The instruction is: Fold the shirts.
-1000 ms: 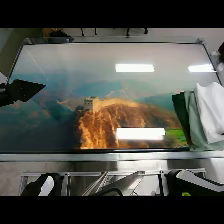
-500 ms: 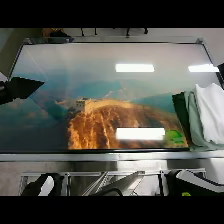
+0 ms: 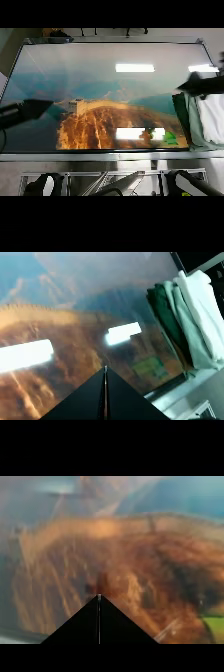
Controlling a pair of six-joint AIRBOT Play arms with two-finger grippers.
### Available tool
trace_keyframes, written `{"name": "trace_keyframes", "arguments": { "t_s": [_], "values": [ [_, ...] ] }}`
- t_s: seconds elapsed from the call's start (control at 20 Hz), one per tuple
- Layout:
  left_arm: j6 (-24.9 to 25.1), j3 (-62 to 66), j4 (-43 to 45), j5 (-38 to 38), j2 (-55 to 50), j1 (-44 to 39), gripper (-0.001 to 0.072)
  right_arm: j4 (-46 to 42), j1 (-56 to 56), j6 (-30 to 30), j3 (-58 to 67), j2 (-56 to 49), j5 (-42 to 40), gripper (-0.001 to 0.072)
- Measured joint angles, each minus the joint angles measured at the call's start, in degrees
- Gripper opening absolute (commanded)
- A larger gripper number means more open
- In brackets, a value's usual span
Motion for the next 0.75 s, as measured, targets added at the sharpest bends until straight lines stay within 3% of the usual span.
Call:
{"name": "trace_keyframes", "arguments": {
  "t_s": [0.15, 0.3, 0.75],
  "values": [
    [0.0, -11.9, 0.2, 0.0, 7.4, 0.0, 0.0015, 0.1, 15.2, -1.9, -13.7, 3.4, -7.5, 0.0029],
    [-0.5, -19.7, 0.2, 0.0, 12.4, 0.0, 0.0014, -0.3, 23.3, -2.7, -21.6, 4.1, -13.2, 0.0029],
    [-0.7, -25.2, 0.2, 0.0, 13.8, 0.0, 0.0015, -0.6, 27.8, -3.3, -25.8, 3.9, -15.2, 0.0029]
  ]
}}
